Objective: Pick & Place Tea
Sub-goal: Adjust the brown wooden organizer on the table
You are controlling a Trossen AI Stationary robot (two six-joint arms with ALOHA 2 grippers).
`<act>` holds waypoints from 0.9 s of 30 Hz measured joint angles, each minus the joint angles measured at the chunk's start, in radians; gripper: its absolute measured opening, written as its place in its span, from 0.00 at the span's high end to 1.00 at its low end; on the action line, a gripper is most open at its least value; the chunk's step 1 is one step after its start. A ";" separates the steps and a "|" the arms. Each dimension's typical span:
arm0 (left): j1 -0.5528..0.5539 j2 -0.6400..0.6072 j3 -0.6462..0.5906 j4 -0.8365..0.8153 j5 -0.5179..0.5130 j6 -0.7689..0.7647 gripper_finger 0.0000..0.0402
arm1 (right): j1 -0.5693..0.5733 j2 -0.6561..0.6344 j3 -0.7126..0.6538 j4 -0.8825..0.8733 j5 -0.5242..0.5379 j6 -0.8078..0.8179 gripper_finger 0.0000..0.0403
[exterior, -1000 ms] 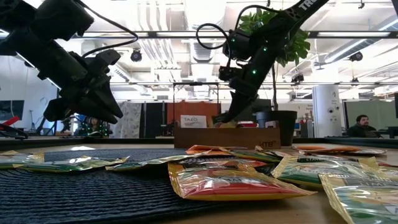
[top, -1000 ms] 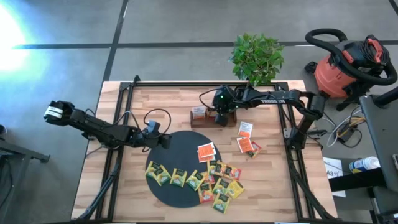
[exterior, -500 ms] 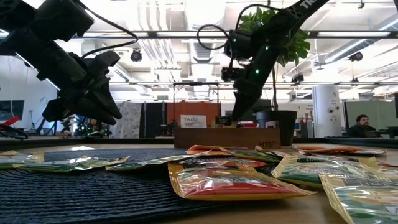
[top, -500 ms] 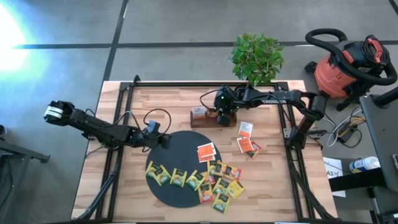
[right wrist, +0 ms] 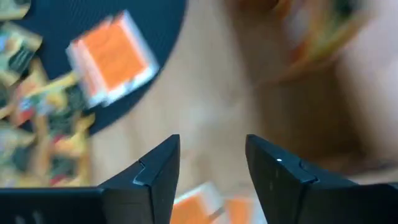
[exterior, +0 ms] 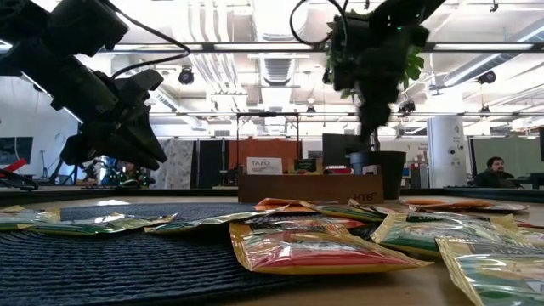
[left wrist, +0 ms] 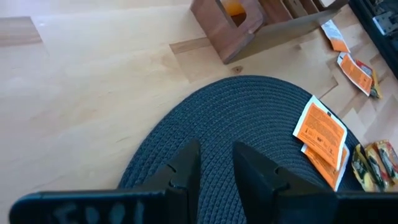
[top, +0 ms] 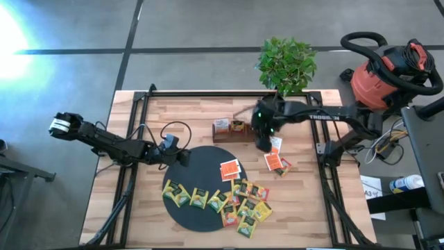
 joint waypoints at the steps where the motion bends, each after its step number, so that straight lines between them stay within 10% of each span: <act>1: 0.000 0.000 0.000 0.000 -0.004 0.000 0.78 | 0.015 0.000 -0.013 -0.040 -0.001 0.042 0.57; 5: 0.000 0.000 0.000 0.000 -0.008 0.002 0.78 | 0.082 -0.040 -0.087 -0.090 0.055 0.159 0.58; 14: 0.000 0.000 0.000 0.000 -0.011 0.019 0.78 | 0.187 -0.300 -0.258 -0.061 0.559 0.522 0.63; 27: 0.002 0.000 0.000 0.001 -0.033 0.033 0.78 | 0.004 -0.263 -0.490 0.432 0.490 0.767 0.72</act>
